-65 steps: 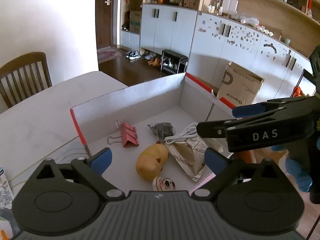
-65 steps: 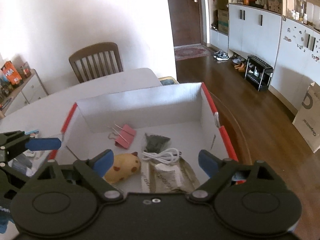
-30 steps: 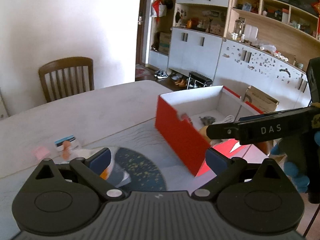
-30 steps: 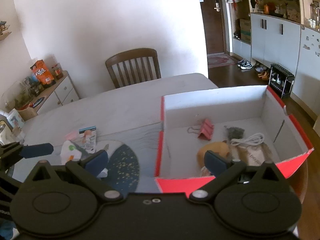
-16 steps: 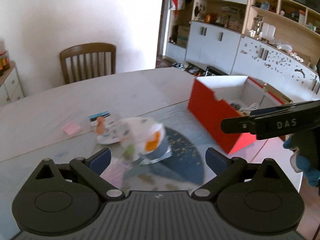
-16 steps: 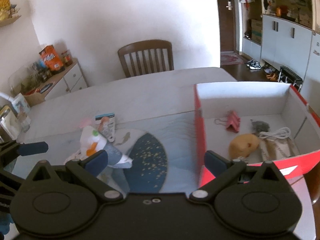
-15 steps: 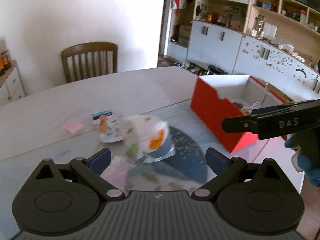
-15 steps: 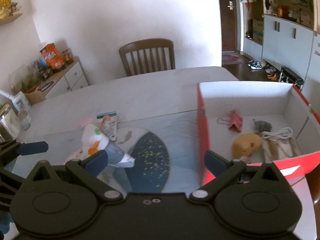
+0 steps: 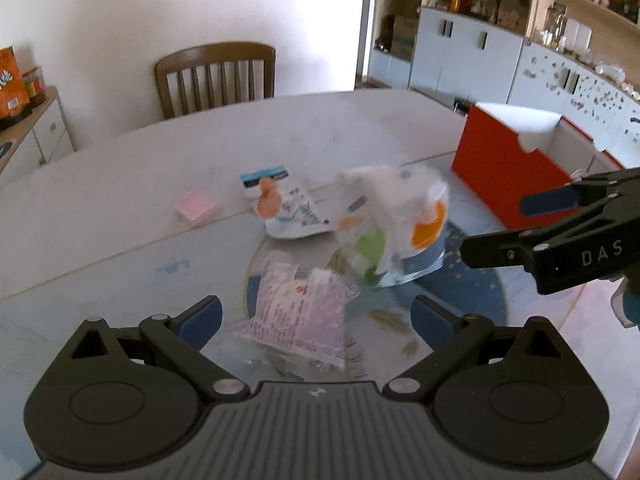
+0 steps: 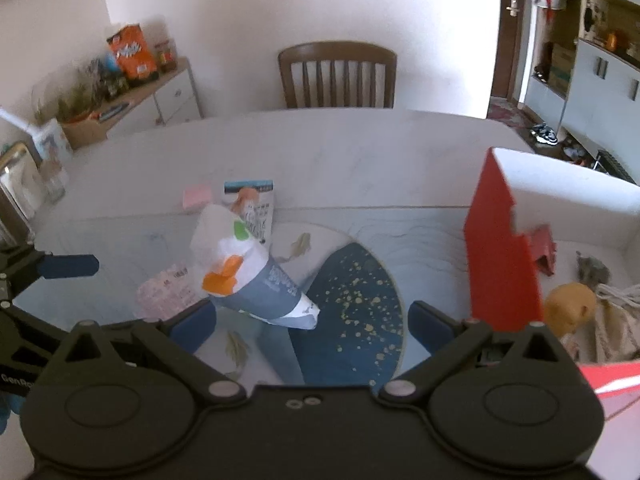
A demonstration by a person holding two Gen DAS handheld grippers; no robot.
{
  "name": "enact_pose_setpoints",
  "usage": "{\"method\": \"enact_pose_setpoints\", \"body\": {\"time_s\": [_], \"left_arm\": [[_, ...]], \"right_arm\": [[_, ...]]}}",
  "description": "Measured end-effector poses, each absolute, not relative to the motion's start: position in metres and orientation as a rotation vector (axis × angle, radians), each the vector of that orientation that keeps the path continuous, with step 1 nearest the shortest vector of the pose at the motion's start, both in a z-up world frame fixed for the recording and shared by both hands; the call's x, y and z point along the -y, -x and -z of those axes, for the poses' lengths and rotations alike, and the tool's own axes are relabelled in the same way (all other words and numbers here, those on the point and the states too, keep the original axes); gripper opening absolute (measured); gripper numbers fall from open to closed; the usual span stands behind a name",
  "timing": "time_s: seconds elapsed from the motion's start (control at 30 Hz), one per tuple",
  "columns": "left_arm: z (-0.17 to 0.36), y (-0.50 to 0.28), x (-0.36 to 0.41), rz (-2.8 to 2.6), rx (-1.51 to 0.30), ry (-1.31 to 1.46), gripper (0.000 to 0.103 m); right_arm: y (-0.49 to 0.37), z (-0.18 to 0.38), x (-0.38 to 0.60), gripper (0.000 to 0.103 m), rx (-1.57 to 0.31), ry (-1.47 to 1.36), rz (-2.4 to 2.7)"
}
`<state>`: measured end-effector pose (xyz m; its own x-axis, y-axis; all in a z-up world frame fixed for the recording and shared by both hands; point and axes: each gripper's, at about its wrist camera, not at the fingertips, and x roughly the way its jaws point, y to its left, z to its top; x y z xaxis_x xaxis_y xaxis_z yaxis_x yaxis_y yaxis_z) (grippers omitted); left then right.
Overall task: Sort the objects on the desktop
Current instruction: 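Grasp the purple-printed snack bag with the left tool while the right tool grasps the white-orange plastic bag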
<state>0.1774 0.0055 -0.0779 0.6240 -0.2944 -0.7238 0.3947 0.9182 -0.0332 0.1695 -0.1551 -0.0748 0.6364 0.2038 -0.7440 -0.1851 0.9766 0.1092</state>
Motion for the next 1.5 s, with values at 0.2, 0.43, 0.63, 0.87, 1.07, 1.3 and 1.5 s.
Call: {"method": "enact_pose_setpoints", "body": {"time_s": [0.2, 0.43, 0.63, 0.87, 1.07, 1.3, 1.5], "left_arm": [[0.095, -0.192, -0.006, 0.390, -0.845, -0.151, 0.101], [0.108, -0.206, -0.005, 0.382, -0.873, -0.159, 0.101], [0.118, -0.215, -0.004, 0.390, -0.888, -0.167, 0.101], [0.125, -0.218, -0.004, 0.409, -0.903, -0.163, 0.100], [0.126, -0.221, -0.003, 0.425, -0.910, -0.167, 0.093], [0.127, -0.222, 0.000, 0.430, -0.916, -0.171, 0.073], [0.125, -0.222, 0.000, 0.428, -0.920, -0.174, 0.057]], "right_arm": [[-0.188, 0.099, 0.143, 0.097, -0.913, 0.046, -0.246], [-0.205, 0.107, 0.132, 0.092, -0.913, 0.082, -0.275], [-0.217, 0.117, 0.122, 0.088, -0.917, 0.114, -0.300], [-0.226, 0.124, 0.115, 0.072, -0.934, 0.124, -0.309], [-0.230, 0.129, 0.117, 0.059, -0.956, 0.114, -0.301], [-0.231, 0.132, 0.120, 0.050, -0.966, 0.102, -0.289], [-0.232, 0.130, 0.121, 0.040, -0.964, 0.098, -0.275]]}}
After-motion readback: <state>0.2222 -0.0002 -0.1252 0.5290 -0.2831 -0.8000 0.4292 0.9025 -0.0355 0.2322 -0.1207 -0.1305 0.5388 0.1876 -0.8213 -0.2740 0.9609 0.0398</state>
